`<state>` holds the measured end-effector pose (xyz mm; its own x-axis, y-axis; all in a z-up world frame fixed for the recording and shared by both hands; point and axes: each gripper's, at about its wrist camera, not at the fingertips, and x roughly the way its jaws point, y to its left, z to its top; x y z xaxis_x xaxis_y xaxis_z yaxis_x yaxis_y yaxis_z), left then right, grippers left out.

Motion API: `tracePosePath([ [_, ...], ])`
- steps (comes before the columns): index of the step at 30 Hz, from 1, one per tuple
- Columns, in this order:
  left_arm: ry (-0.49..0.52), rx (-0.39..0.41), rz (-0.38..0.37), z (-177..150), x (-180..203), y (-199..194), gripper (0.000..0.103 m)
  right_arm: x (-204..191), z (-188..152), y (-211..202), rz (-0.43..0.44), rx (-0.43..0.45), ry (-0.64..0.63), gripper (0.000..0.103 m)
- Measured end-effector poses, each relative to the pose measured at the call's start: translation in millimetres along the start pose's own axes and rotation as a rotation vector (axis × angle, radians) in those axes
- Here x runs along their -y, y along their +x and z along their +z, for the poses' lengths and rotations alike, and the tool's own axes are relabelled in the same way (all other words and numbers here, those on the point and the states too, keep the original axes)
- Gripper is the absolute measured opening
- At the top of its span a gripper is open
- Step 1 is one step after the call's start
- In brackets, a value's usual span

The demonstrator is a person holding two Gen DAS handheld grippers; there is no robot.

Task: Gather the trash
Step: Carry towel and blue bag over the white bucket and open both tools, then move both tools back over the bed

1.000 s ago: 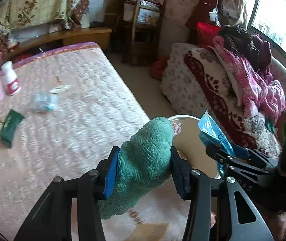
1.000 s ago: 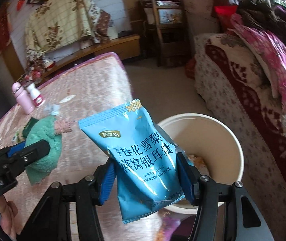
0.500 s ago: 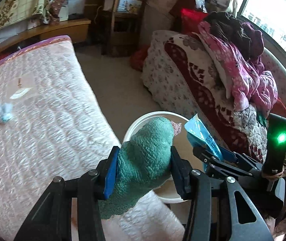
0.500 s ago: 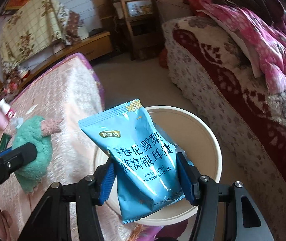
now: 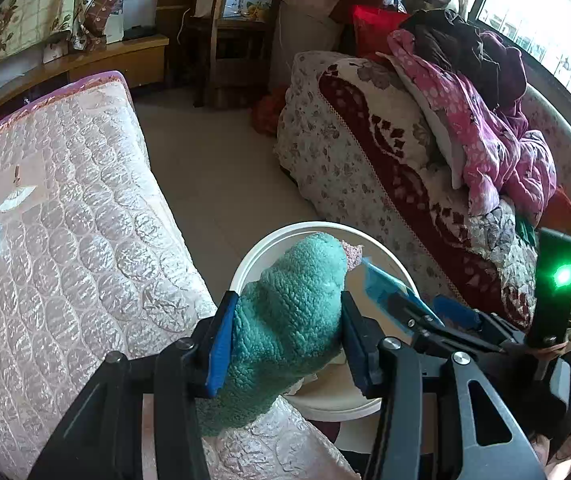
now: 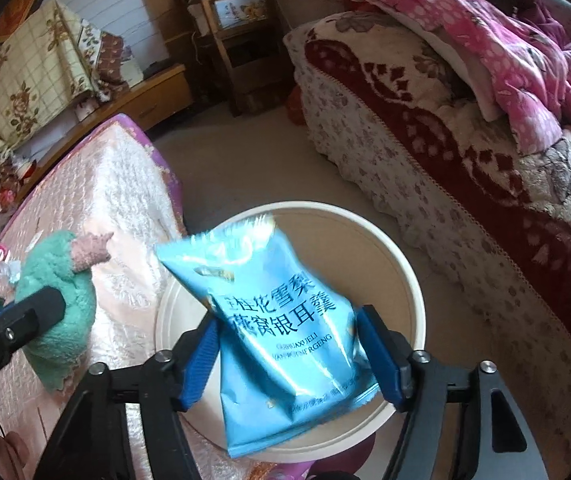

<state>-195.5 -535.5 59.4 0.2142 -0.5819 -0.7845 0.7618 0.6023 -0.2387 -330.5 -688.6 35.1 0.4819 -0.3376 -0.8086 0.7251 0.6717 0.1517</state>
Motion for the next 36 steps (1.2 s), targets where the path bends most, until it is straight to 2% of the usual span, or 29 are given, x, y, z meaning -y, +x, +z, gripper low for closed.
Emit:
tracePosePath([
  [16, -0.006, 0.002, -0.029, 1, -4, -2, 0.053, 3, -1, -8, 0.002, 0.029, 0.031, 0.076],
  [19, -0.023, 0.016, -0.055, 1, -6, -4, 0.064, 2, -2, -9, 0.005, 0.028, 0.029, 0.076],
  [20, -0.031, 0.022, -0.061, 1, -7, -6, 0.071, 2, -2, -9, 0.003, 0.030, 0.027, 0.076],
  [25, -0.051, 0.047, -0.060, 2, -11, -17, 0.073, 5, -2, -11, -0.006, 0.042, 0.027, 0.076],
  [31, -0.010, 0.091, 0.028, -4, -18, -37, 0.073, -2, -2, -13, 0.008, 0.047, 0.008, 0.076],
  [36, 0.024, 0.159, 0.099, -16, -29, -60, 0.073, -15, -4, -19, 0.005, 0.067, -0.032, 0.076],
])
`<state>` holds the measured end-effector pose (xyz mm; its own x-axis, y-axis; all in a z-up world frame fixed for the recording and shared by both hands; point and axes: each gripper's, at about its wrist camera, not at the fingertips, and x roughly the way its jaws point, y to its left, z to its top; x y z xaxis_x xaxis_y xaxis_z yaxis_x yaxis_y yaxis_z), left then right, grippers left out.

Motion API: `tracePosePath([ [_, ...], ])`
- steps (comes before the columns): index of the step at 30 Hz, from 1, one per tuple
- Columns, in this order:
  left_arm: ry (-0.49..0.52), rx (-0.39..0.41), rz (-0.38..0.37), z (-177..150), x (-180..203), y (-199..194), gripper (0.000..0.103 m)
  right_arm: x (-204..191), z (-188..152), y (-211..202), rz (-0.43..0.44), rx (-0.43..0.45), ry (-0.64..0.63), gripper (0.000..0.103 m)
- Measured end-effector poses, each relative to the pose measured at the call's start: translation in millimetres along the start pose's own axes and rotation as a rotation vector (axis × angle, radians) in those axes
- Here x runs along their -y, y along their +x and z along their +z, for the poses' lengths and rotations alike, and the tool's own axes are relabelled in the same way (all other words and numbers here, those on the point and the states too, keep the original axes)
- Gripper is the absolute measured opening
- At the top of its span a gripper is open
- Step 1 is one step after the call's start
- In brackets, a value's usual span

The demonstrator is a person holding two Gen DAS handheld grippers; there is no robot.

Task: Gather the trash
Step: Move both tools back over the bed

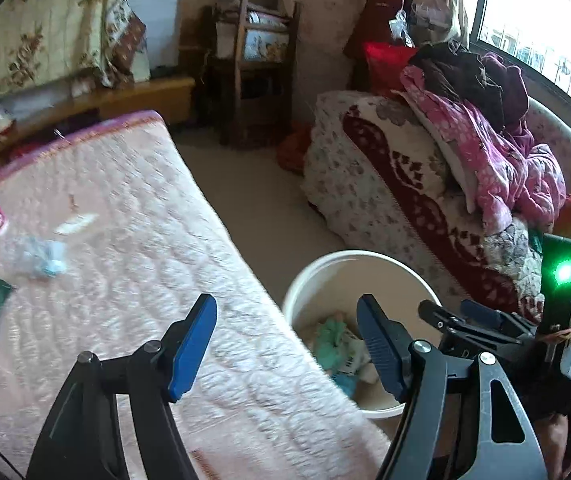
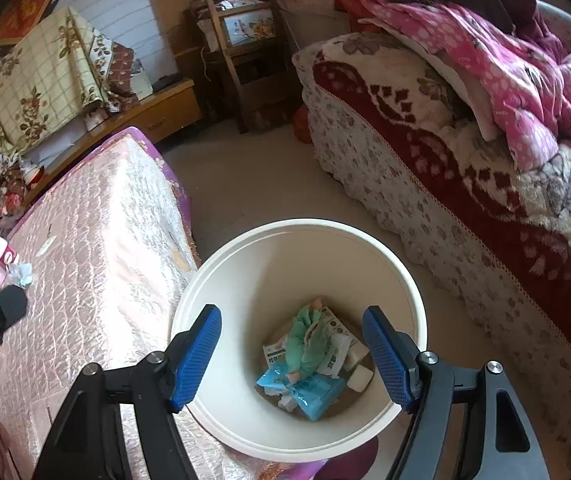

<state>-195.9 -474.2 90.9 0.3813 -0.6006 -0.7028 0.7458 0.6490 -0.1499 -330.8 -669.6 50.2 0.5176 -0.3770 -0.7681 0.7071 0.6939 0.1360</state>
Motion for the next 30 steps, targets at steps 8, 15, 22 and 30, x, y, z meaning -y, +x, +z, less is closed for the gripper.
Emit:
tracePosePath([
  [8, 0.008, 0.068, 0.074, -17, -24, -39, 0.073, -25, -1, -27, -0.029, 0.067, -0.080, 0.076],
  [15, -0.010, 0.120, 0.121, -29, -54, -71, 0.073, -60, -6, -64, -0.015, 0.128, -0.147, 0.076],
  [22, -0.041, 0.156, 0.163, -42, -96, -103, 0.073, -113, -15, -92, 0.037, 0.161, -0.181, 0.080],
  [30, -0.097, 0.159, 0.230, -55, -163, -136, 0.073, -184, -25, -95, 0.112, 0.150, -0.214, 0.080],
])
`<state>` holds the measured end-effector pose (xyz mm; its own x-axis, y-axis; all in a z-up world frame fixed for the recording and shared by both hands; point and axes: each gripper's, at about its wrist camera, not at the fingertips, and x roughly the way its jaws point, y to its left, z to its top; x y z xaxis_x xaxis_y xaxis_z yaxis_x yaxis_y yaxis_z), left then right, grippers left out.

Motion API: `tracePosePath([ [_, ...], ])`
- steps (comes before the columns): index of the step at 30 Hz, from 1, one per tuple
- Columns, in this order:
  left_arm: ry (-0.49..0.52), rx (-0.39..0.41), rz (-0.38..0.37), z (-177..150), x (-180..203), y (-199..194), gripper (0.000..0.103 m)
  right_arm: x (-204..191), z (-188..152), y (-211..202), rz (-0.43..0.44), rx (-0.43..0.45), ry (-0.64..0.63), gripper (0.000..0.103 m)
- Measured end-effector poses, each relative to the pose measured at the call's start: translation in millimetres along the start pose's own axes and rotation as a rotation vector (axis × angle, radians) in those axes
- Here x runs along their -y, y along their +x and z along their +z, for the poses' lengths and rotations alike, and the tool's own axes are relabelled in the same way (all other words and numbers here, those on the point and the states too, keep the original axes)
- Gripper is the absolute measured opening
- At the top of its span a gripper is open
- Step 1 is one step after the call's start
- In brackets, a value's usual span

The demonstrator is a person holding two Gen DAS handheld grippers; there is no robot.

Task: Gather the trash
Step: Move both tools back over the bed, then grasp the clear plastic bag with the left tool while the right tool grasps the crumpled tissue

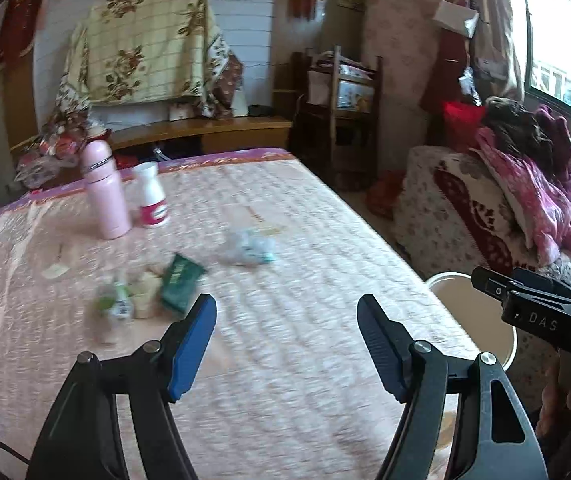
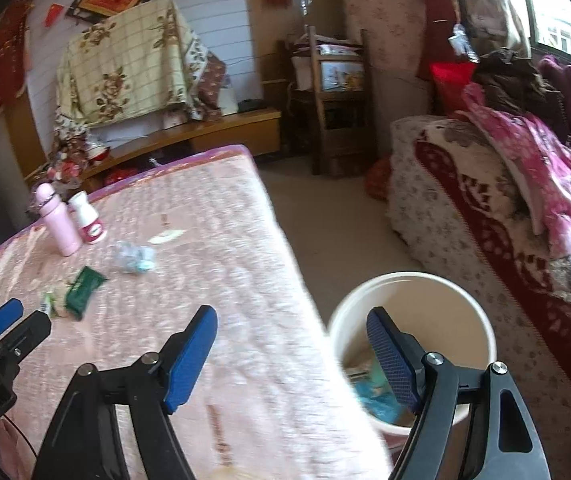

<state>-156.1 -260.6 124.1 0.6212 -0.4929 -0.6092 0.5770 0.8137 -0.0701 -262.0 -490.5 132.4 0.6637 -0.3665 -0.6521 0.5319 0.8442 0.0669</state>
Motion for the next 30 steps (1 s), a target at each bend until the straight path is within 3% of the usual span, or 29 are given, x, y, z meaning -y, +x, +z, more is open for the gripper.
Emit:
tracePosePath([
  [6, -0.053, -0.042, 0.048, -12, -74, -11, 0.074, -60, -5, 25, 0.118, -0.060, -0.036, 0.080],
  [16, -0.150, -0.113, 0.175, -36, -174, -11, 0.075, -140, -23, 69, 0.233, -0.168, -0.177, 0.080],
  [24, -0.257, -0.159, 0.095, -25, -195, 25, 0.078, -179, -20, 91, 0.265, -0.193, -0.244, 0.080],
  [26, -0.259, -0.168, 0.069, -20, -191, 42, 0.083, -181, -13, 97, 0.261, -0.194, -0.248, 0.080],
  [30, -0.247, -0.201, 0.072, -9, -183, 77, 0.083, -180, 2, 115, 0.271, -0.203, -0.251, 0.080],
])
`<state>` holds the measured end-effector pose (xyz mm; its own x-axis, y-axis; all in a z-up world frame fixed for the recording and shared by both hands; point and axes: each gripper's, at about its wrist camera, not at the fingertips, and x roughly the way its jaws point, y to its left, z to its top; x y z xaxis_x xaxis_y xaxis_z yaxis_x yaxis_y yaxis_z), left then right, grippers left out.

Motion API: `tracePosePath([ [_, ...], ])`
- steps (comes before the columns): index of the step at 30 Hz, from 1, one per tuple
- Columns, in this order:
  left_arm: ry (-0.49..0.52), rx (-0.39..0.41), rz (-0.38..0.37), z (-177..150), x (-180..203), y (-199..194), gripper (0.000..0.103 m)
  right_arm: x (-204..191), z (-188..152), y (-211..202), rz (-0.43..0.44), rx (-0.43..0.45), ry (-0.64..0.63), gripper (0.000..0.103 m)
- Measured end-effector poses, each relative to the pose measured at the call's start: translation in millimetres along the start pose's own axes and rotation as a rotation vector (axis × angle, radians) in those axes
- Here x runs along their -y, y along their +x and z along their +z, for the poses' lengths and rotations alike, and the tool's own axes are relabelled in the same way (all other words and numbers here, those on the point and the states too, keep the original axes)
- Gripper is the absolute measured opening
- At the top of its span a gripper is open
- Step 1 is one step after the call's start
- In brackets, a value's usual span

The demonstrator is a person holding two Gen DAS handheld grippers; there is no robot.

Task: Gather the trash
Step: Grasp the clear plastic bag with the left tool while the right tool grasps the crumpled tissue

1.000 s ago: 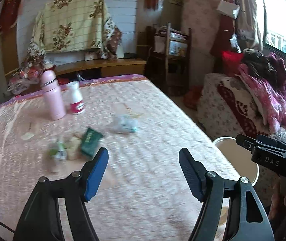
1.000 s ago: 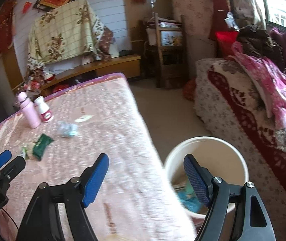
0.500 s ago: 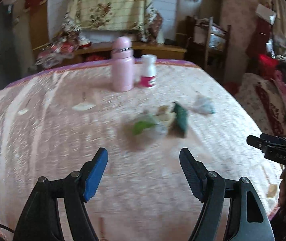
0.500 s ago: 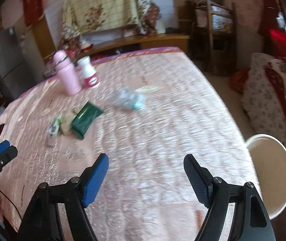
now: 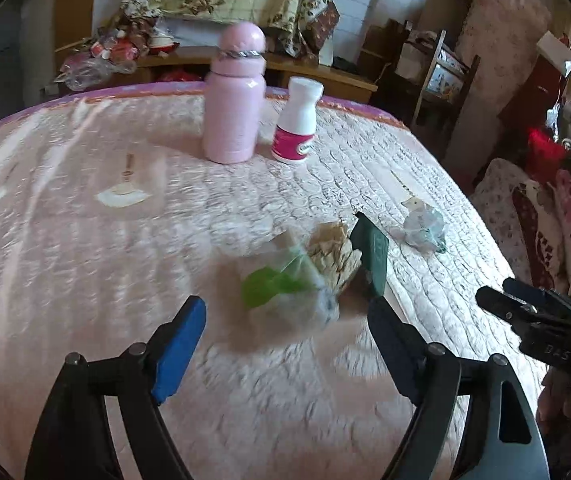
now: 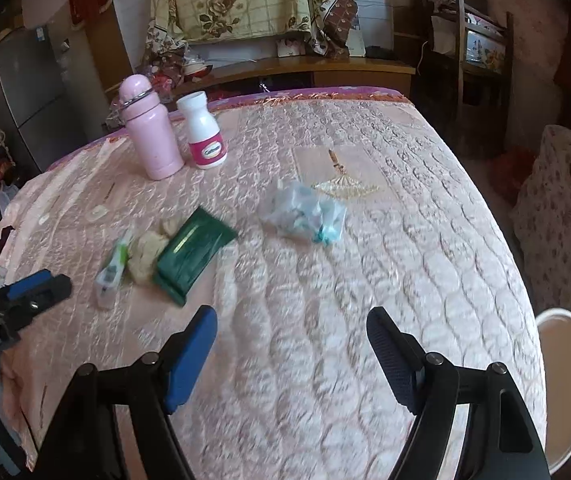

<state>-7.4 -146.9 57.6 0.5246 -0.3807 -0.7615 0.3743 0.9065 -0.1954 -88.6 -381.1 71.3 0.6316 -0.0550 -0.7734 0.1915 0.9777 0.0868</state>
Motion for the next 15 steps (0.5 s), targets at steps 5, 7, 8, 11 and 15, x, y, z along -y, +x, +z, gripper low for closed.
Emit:
tracePosePath([
  [5, -0.060, -0.034, 0.008, 11, -12, 26, 0.082, 10, 27, 24, 0.036, 0.000, -0.027, 0.080],
  [7, -0.074, -0.067, -0.021, 13, -19, 35, 0.055, 11, 39, 36, 0.051, 0.002, -0.042, 0.080],
  [8, -0.079, -0.105, -0.037, 14, -21, 43, 0.041, 11, 45, 44, 0.057, 0.002, -0.058, 0.080],
  [11, -0.073, -0.100, -0.053, 15, -24, 44, 0.033, 11, 61, 67, 0.057, -0.018, -0.087, 0.080],
  [15, -0.040, -0.088, -0.047, 15, -21, 36, 0.020, 14, 72, 97, 0.070, -0.061, -0.088, 0.080],
])
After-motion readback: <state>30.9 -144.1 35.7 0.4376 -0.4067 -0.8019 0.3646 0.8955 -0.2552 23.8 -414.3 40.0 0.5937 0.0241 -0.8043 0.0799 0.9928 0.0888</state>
